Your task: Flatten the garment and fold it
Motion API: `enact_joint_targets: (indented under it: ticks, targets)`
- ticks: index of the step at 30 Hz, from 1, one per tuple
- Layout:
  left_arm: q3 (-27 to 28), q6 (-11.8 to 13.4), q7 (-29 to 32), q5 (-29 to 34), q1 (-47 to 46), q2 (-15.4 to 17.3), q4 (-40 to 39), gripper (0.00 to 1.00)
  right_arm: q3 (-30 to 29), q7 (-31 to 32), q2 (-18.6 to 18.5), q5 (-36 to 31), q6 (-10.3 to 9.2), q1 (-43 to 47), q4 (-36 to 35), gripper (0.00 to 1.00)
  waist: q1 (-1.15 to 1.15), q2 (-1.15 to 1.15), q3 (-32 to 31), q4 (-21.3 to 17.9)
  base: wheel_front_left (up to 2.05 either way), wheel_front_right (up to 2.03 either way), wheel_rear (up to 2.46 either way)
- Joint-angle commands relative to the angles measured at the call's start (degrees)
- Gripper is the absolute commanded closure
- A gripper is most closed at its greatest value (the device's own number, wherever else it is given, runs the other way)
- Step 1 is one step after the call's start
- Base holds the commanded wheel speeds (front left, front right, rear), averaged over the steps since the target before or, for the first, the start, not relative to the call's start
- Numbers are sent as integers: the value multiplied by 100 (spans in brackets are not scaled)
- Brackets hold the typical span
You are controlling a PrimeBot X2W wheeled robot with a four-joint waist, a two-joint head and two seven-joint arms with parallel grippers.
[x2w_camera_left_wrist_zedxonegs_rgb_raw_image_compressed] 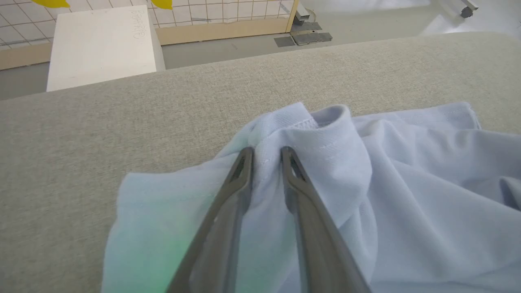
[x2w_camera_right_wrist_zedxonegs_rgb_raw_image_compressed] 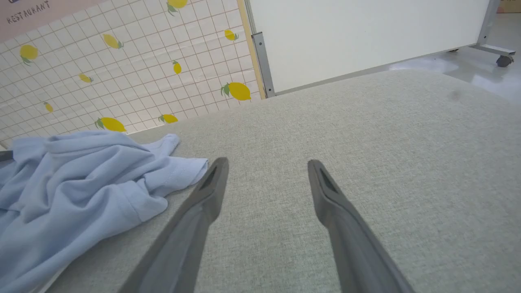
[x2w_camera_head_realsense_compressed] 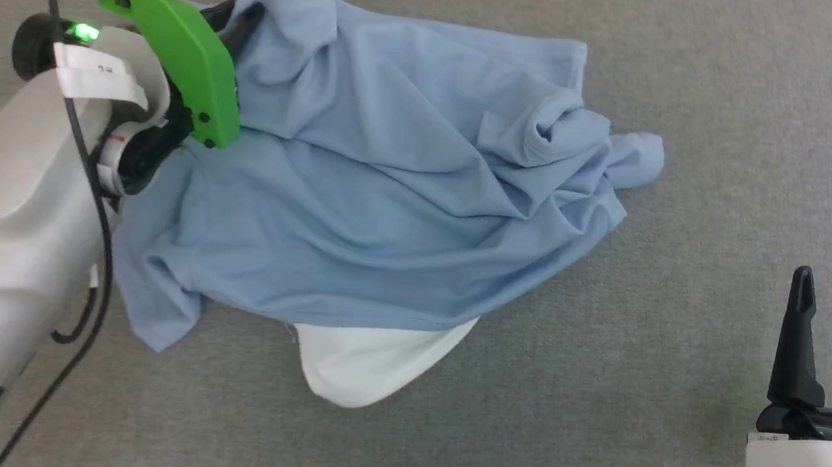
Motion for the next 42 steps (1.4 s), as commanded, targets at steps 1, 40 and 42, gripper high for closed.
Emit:
enact_joint_targets:
  ticks: [1,40,42]
  targets:
    - [-1,25,-95,31,-26,-85,64,0,7,-61,-2,35,-8,-105,41,0,0,0,313,-242,0,0,0]
    - [1917,1369,-3004,1840,5717,-1183,-3504,0,71,271,-2,-91,-8,601,173,0,0,0,-1745,970,0,0,0]
    - [2064,1254,-3005,1924,5844,-1305,-3479,0,167,352,-2,-117,-8,647,171,0,0,0,-1804,1012,0,0,0]
